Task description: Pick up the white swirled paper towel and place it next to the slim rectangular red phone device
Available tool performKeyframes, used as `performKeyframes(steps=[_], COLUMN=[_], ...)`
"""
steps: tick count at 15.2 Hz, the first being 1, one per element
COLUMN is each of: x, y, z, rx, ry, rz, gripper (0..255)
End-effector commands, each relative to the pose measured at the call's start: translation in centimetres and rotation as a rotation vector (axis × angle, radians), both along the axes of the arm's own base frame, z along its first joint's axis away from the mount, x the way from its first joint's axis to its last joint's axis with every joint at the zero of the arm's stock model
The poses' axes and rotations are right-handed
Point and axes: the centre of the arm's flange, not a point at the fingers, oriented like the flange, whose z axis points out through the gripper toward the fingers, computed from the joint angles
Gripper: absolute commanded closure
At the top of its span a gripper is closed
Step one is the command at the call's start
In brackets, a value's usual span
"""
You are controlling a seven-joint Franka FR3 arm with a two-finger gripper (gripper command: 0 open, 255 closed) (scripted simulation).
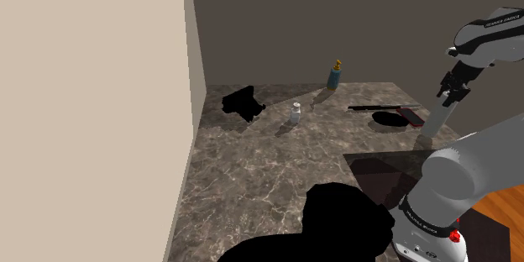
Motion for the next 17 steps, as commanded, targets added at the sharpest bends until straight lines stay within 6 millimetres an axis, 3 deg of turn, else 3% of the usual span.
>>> performKeyframes(steps=[1, 2, 7, 11, 17], x=[0.0, 0.0, 0.0, -0.4, -0.4], y=[0.0, 0.0, 0.0, 0.1, 0.1], z=[0.0, 0.0, 0.0, 5.0, 5.0], rx=[0.000, 0.000, 0.000, 0.000, 0.000], ry=[0.000, 0.000, 0.000, 0.000, 0.000], rz=[0.000, 0.000, 0.000, 0.000, 0.000], gripper=[255, 0, 0, 0, 0])
